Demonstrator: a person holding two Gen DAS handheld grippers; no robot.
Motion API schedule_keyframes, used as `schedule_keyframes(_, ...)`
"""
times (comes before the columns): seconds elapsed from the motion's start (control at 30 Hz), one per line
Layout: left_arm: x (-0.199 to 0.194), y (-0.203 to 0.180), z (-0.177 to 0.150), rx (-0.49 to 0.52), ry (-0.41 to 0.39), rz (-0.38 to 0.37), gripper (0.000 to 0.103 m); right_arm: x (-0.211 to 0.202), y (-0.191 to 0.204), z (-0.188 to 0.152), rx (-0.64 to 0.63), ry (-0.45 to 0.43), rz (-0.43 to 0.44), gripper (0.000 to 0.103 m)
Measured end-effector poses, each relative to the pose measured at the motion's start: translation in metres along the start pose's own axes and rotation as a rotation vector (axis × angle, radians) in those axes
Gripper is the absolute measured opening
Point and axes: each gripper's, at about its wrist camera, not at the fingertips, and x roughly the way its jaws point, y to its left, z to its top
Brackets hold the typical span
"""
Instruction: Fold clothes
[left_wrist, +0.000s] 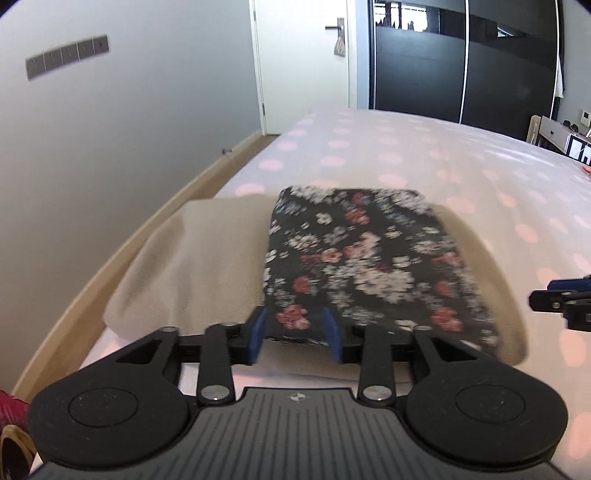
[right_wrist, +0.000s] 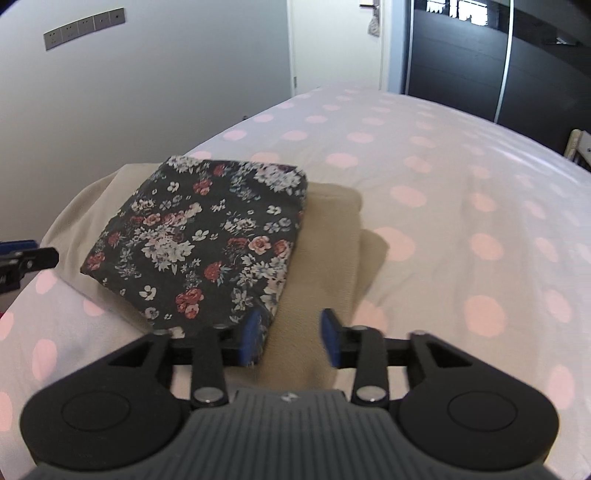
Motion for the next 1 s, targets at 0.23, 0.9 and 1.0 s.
schedule_keyframes(0.23, -0.052, -0.023, 0.006, -0.069, -0.057, -0.006, 0.061, -0.065, 0.008, -0.008, -0.023, -0.039, -0.063, 0.054)
schedule_keyframes(0.9, -0.13, -0.065, -0.065, -0.098, -0.042, 0.014, 0.064, -0.182, 0.022, -0.099, 0.063, -0.09, -0.126, 0.065)
schedule_keyframes(1.0, -0.133, -0.071, -0.074, -0.087, -0.031, 0.012, 0.064, -0.191, 0.023, -0.111, 0.083, -0.094, -0.162, 0.066)
